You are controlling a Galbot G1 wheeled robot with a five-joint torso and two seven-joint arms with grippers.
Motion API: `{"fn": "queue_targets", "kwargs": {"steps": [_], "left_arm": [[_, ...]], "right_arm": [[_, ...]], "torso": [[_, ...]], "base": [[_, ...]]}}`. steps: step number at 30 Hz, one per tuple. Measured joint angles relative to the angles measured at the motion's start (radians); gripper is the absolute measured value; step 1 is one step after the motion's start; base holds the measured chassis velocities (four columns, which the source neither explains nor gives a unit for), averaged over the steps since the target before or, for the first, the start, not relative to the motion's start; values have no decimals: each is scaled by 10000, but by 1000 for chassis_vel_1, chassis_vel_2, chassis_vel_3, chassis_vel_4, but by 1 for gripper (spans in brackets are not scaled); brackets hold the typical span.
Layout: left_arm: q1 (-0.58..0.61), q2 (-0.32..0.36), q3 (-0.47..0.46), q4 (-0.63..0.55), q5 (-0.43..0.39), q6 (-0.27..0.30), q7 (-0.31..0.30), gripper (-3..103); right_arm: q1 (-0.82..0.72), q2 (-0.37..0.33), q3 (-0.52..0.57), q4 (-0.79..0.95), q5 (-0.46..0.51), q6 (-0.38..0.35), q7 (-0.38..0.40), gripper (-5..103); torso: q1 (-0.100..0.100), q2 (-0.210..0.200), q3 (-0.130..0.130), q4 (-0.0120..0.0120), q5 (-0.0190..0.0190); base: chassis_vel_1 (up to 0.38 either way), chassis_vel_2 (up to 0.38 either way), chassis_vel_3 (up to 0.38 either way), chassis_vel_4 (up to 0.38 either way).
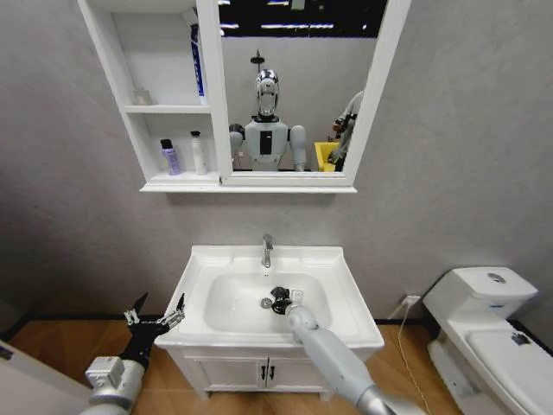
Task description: Move facial cleanser and shampoo from washbasin to cabinet, then wipe washbasin with towel.
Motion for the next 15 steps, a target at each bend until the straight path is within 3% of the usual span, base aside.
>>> {"fn": "queue_targets", "kwargs": {"steps": [2, 7, 9, 15], "left_arm": [[0, 0, 0, 1, 0, 0, 0, 100], [0, 0, 0, 0, 0, 0, 0, 100], [0, 0, 0, 0, 0, 0, 0, 100], [0, -1, 0, 1, 0, 0, -1, 100]], "right_arm": [[51, 245, -67, -185, -112, 35, -39, 3], [278, 1700, -479, -1074, -729, 273, -360, 3], [401, 2261, -674, -1473, -1153, 455, -541, 3], [386, 2349, -761, -1431, -1358, 746, -493, 3]], "torso": [[-1, 0, 0, 2, 0], [0, 0, 0, 9, 3], [-1, 2, -2, 25, 9], [1, 2, 0, 4, 1]], "base": [[0, 0, 0, 0], [0, 0, 0, 0], [0, 0, 0, 0], [0, 0, 0, 0]]}}
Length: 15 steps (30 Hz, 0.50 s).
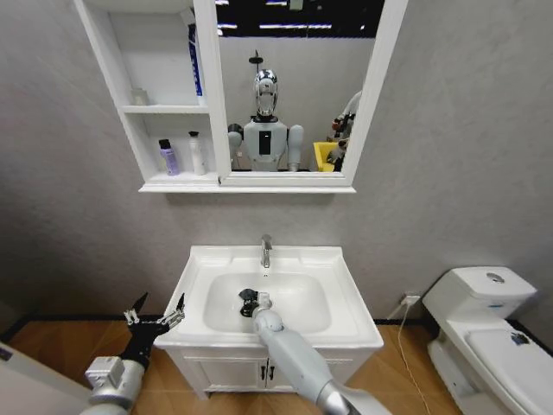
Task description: Move facial cleanser and shampoo from washbasin to cabinet, then wipe washbasin with towel.
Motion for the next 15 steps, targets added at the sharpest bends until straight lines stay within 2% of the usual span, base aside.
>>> {"fn": "queue_targets", "kwargs": {"steps": [4, 5, 6, 9, 10, 13, 15], "left_arm": [[-1, 1, 1, 0, 0, 0, 1, 100], [-1, 0, 1, -1, 0, 0, 2, 100], [-1, 0, 1, -1, 0, 0, 2, 100], [0, 0, 0, 0, 0, 1, 0, 100], [0, 0, 0, 0, 0, 1, 0, 100], [0, 0, 1, 0, 1, 1, 1, 100], [0, 1, 2, 0, 0, 1, 1, 100]], "right_arm": [[-275, -18, -103, 1298, 289, -205, 476, 3], [-447, -155, -43, 1798, 366, -304, 630, 3], [-447, -155, -43, 1798, 366, -304, 630, 3], [-1190, -1420, 421, 3363, 348, -444, 868, 3], [-1190, -1420, 421, 3363, 348, -444, 868, 3], [-2152, -2591, 1162, 4827, 338, -556, 943, 3], [-2423, -2860, 1393, 5178, 285, -558, 926, 3]], "torso": [[0, -2, 1, 8, 5], [-2, -2, 1, 21, 10], [-2, -2, 1, 21, 10], [-3, -1, 1, 2, 3], [-3, -1, 1, 2, 3], [-2, -2, 0, -1, 7], [-3, -2, 0, -3, 8]], "base": [[0, 0, 0, 0], [0, 0, 0, 0], [0, 0, 0, 0], [0, 0, 0, 0], [0, 0, 0, 0], [0, 0, 0, 0], [0, 0, 0, 0]]}}
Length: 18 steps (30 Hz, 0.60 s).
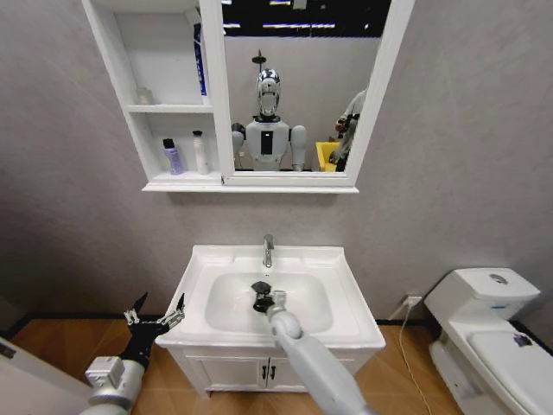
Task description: Move facial cleanser and shampoo from washbasin to cabinet, then wipe washbasin with towel.
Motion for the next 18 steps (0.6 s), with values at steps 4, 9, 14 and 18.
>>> {"fn": "queue_targets", "kwargs": {"steps": [4, 9, 14, 18], "left_arm": [[0, 0, 1, 0, 0, 0, 0, 100], [0, -1, -2, 0, 0, 0, 0, 100], [0, -1, -1, 0, 0, 0, -1, 100], [0, 0, -1, 0, 0, 0, 0, 100]], "right_arm": [[-688, -852, 797, 1025, -425, 71, -247, 3], [-975, -2109, 1704, 1548, -841, 518, -767, 3], [-806, -2662, 2168, 892, -1259, 1196, -1572, 3], [-522, -2628, 2263, 158, -1364, 1762, -2044, 3]], "torso": [[0, 0, -1, 7, 1], [0, 1, -2, 8, -2], [0, 1, -1, 6, -2], [0, 1, -1, 8, 0]], "base": [[0, 0, 0, 0], [0, 0, 0, 0], [0, 0, 0, 0], [0, 0, 0, 0]]}}
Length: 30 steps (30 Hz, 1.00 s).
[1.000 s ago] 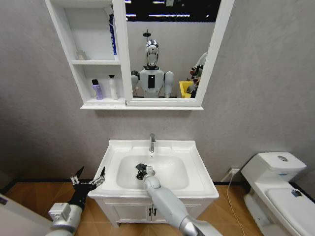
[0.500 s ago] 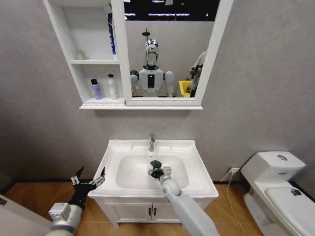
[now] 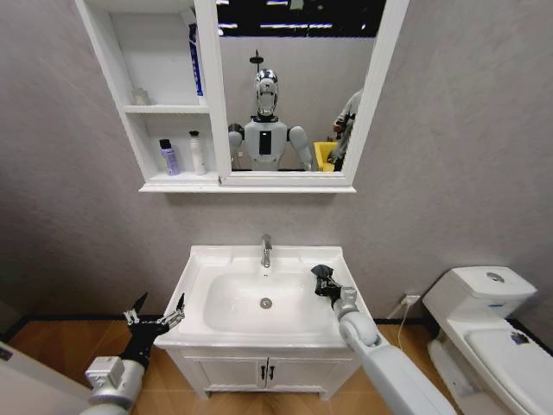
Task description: Move facial cleanser and shampoo from washbasin to cabinet, then wipe washbasin with towel.
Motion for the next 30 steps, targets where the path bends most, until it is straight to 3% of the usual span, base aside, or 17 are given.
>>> {"fn": "queue_targets", "kwargs": {"steps": [2, 8, 11, 14, 16, 17, 19, 30], "left_arm": [[1, 0, 0, 0, 0, 0, 0, 100], [1, 0, 0, 0, 0, 0, 0, 100], [0, 0, 0, 0, -1, 0, 0, 100], [1, 0, 0, 0, 0, 0, 0, 100], [1, 0, 0, 0, 0, -1, -1, 100], [0, 0, 0, 0, -1, 0, -1, 100], [1, 0, 0, 0, 0, 0, 0, 100], [1, 0, 0, 0, 0, 0, 0, 100]], "right_arm": [[474, 150, 46, -855, -276, 520, -318, 3], [1075, 278, 29, -1671, -647, 1005, -521, 1], [1238, 310, -30, -1900, -668, 1103, -574, 8], [1347, 469, -55, -2125, -724, 1172, -576, 25], [1351, 534, -55, -2168, -742, 1200, -576, 25], [1351, 643, -54, -2260, -797, 1325, -578, 35], [1351, 711, -49, -2318, -864, 1439, -587, 35], [1224, 905, 139, -2318, -1608, 1850, -451, 79]], "torso": [[0, 0, 0, 2, -3], [0, 0, 0, 2, -4], [0, 0, 0, -1, -5], [0, 0, 0, 0, -6], [0, 0, 0, 0, -6], [0, 0, 0, 0, -4], [1, 0, 0, 1, -4], [1, 0, 0, 0, -4]], "base": [[0, 0, 0, 0], [0, 0, 0, 0], [0, 0, 0, 0], [0, 0, 0, 0], [0, 0, 0, 0], [0, 0, 0, 0], [0, 0, 0, 0], [0, 0, 0, 0]]}}
